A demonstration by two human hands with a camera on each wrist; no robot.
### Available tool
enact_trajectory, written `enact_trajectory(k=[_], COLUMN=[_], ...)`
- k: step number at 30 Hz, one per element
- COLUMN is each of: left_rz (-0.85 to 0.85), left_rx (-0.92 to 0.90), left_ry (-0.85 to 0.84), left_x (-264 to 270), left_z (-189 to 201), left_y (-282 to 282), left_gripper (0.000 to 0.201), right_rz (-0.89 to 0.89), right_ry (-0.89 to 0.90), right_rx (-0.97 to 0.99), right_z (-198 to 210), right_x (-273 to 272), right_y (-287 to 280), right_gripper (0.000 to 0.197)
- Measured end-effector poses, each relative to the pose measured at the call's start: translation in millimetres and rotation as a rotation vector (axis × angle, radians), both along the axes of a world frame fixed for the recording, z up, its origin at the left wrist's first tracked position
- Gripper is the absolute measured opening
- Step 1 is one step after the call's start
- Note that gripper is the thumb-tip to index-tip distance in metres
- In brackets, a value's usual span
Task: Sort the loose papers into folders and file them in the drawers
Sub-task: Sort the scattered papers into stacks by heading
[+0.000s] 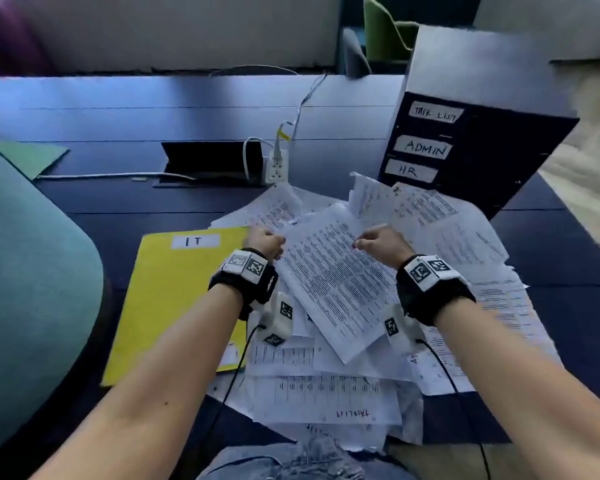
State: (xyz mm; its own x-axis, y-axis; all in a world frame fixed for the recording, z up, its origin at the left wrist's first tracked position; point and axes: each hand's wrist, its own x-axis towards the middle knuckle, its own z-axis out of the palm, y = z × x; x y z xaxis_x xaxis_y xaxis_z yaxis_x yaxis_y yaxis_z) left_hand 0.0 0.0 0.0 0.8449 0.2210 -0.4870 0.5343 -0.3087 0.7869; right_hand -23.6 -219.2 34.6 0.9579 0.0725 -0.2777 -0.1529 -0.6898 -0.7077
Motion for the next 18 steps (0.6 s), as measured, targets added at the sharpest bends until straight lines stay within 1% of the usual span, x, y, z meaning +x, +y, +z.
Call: enact_trajectory(k=[2,4,5,7,8,9,10,11,13,14,16,17,18], left_rz=[0.011,0.020,0.033,0.073,0.086,0.100,0.095,0.109,0.124,0.109,0.140,0.150,0.161], left_rx=[0.029,0.000,-0.042,-0.085,-0.101,-0.119,-0.109,-0.112,-0.149,-0.128,-0.087,-0.079,-0.078], left_ry=[0.066,0.166,0.195,0.231,0.228,0.199,0.171,0.138,0.084,0.078,0.050,0.024,0.003], left_x=[-5,-11,-14,-19,-18,-17,-16,-16,-21,-22,-21,-20,-18], left_z=[-12,-28,-32,-35,-37,-37,-41,-41,-38,-37,-37,-35,-34], left_y=[0,0,-2,-9,-11,-13,-14,-16,-22,-22,-22,-19,-16], left_gripper=[0.018,0.038,0.040,0.027,0.029,0.036,0.040,0.038,0.022,0.013,0.031,0.035,0.035], right_rz=[-0.065,-0.149,-0.175,-0.220,-0.232,-0.236,-0.237,-0.227,-0.230,-0.250,-0.289,-0.294,-0.298], right_ry=[0.058,0.126,0.151,0.193,0.201,0.199,0.215,0.219,0.203,0.194,0.162,0.144,0.139], right_rx=[-0.115,-0.275,-0.349,-0.395,-0.408,-0.394,-0.379,-0.373,-0.378,-0.355,-0.233,-0.141,-0.075], right_z=[-21,-43,-52,-60,-61,-66,-67,-70,-70,-67,-62,-57,-55], right_x=[-1,-5,-7,-10,-12,-13,-13,-12,-8,-5,0,2,4], right_y=[-7,-12,-15,-18,-20,-23,-24,-26,-31,-34,-41,-42,-43], right_gripper=[0.021,0.023,0.027,0.042,0.053,0.063,0.072,0.078,0.082,0.081,0.069,0.055,0.034])
